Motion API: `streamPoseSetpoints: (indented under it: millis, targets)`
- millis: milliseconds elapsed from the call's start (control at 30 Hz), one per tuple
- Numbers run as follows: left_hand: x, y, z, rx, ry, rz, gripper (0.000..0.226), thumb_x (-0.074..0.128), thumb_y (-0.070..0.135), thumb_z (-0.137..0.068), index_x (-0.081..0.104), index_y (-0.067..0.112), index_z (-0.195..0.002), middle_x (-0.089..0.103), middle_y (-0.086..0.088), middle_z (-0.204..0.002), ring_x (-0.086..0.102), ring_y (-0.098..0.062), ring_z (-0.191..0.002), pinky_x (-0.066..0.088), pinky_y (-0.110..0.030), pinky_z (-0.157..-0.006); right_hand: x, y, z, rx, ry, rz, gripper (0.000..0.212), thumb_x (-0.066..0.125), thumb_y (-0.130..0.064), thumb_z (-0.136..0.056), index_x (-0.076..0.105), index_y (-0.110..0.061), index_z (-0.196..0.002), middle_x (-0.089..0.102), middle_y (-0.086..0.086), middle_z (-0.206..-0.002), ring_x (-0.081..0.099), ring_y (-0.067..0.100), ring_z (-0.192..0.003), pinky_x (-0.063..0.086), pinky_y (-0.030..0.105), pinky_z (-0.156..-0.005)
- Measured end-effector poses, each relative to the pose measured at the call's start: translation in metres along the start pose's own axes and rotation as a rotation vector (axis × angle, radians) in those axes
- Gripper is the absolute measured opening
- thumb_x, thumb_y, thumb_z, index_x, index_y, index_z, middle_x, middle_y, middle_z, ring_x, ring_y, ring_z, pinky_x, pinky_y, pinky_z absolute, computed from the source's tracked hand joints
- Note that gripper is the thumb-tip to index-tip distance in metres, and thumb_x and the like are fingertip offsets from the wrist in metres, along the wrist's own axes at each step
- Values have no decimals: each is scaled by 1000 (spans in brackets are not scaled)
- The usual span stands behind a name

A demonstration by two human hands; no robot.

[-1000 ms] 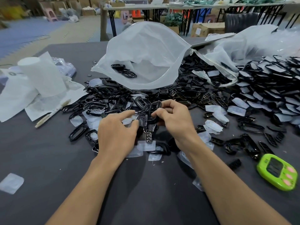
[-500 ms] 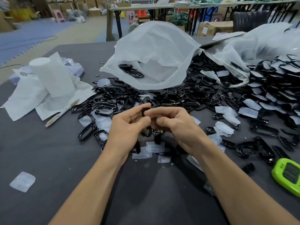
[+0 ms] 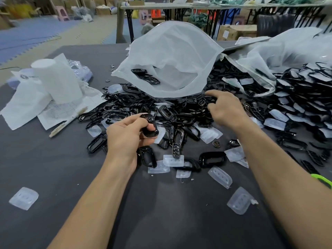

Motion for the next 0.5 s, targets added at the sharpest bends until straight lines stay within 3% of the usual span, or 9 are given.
streamPoseSetpoints:
  millis: [100,167,267,333,400,467,500]
  targets:
    - [1,0,1,3,-1,-27,40,65,-3,-87,80,22,-60,71,0,-65,68,-15,-55,49,-19,-43,13,-13,-14,-104,-93,199,40,54,-19,-101,63,-20,-140,63,12,-143,55,34,-133,40,40,-113]
    - [0,-1,0,0,3,-38,39,66,-3,-86,80,22,-59,72,1,-69,69,-15,-58,49,-19,-44,20,-17,-15,-142,-68,280,33,58,-14,-99,71,-20,-128,70,12,-130,60,36,-126,44,41,-108]
    - [2,-1,0,-13,-13,-44,40,67,-2,-86,81,25,-61,73,1,-67,68,-13,-59,51,-19,-46,23,-17,-8,-136,43,194,32,58,-6,-96,79,-22,-113,78,8,-111,67,32,-112,47,39,-106]
    - [3,-2,0,-8,-20,-60,35,68,-2,-86,83,23,-67,73,-1,-67,68,-12,-59,51,-20,-46,19,-15,4,-74,112,-34,30,57,-11,-99,81,-24,-112,79,3,-92,71,21,-89,55,38,-92]
    - [5,-5,0,3,-16,-73,26,69,-2,-87,83,18,-78,75,-4,-69,70,-11,-60,53,-21,-47,15,-14,21,-57,225,-316,27,57,-13,-100,80,-22,-109,76,-4,-75,63,4,-57,53,28,-67]
    - [7,-8,1,22,-34,-102,22,69,-1,-89,81,17,-91,77,-5,-72,72,-11,-64,55,-22,-49,18,-19,42,-1,240,-698,20,59,-9,-100,76,-19,-104,76,-4,-75,65,2,-55,50,20,-57]
    - [9,-10,2,31,-52,-120,21,69,1,-90,80,17,-95,78,-5,-75,72,-11,-65,55,-22,-51,23,-26,52,65,138,-956,16,61,-6,-100,73,-16,-100,77,-1,-76,68,4,-57,51,19,-55]
Point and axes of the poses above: each hand's wrist, its own z-axis away from the middle knuckle, its own x-axis out of the palm, y = z × x, the point moved 2 cm from there along -z, towards the middle knuckle
